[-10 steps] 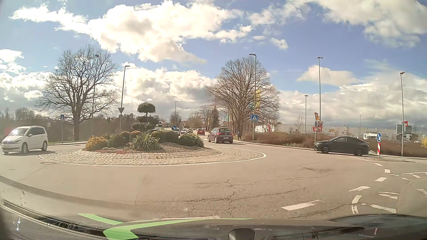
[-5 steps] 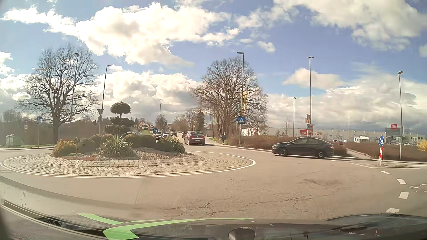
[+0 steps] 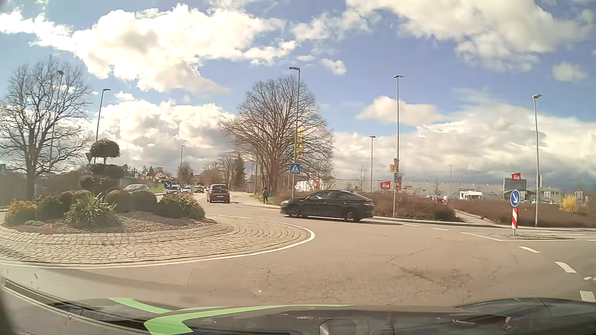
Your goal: Follow the waypoints while adhering to traffic rules and regulations
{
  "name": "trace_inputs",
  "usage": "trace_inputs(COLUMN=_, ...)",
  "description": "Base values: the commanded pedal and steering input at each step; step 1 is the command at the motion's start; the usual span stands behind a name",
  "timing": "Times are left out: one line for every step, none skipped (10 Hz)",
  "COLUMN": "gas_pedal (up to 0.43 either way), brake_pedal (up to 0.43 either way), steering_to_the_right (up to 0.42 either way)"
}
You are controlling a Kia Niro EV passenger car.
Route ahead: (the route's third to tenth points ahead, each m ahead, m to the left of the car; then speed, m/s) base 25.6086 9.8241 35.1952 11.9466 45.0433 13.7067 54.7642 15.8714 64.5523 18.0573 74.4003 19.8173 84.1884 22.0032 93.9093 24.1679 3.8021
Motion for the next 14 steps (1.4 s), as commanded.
trace_inputs(gas_pedal=0.268, brake_pedal=0.000, steering_to_the_right=0.318)
trace_inputs(gas_pedal=0.268, brake_pedal=0.000, steering_to_the_right=0.323)
trace_inputs(gas_pedal=0.268, brake_pedal=0.000, steering_to_the_right=0.323)
trace_inputs(gas_pedal=0.268, brake_pedal=0.000, steering_to_the_right=0.323)
trace_inputs(gas_pedal=0.260, brake_pedal=0.000, steering_to_the_right=0.319)
trace_inputs(gas_pedal=0.260, brake_pedal=0.000, steering_to_the_right=0.312)
trace_inputs(gas_pedal=0.260, brake_pedal=0.000, steering_to_the_right=0.291)
trace_inputs(gas_pedal=0.260, brake_pedal=0.000, steering_to_the_right=0.262)
trace_inputs(gas_pedal=0.248, brake_pedal=0.000, steering_to_the_right=0.233)
trace_inputs(gas_pedal=0.248, brake_pedal=0.000, steering_to_the_right=0.184)
trace_inputs(gas_pedal=0.248, brake_pedal=0.000, steering_to_the_right=0.126)
trace_inputs(gas_pedal=0.240, brake_pedal=0.000, steering_to_the_right=0.082)
trace_inputs(gas_pedal=0.220, brake_pedal=0.000, steering_to_the_right=0.023)
trace_inputs(gas_pedal=0.220, brake_pedal=0.000, steering_to_the_right=-0.032)
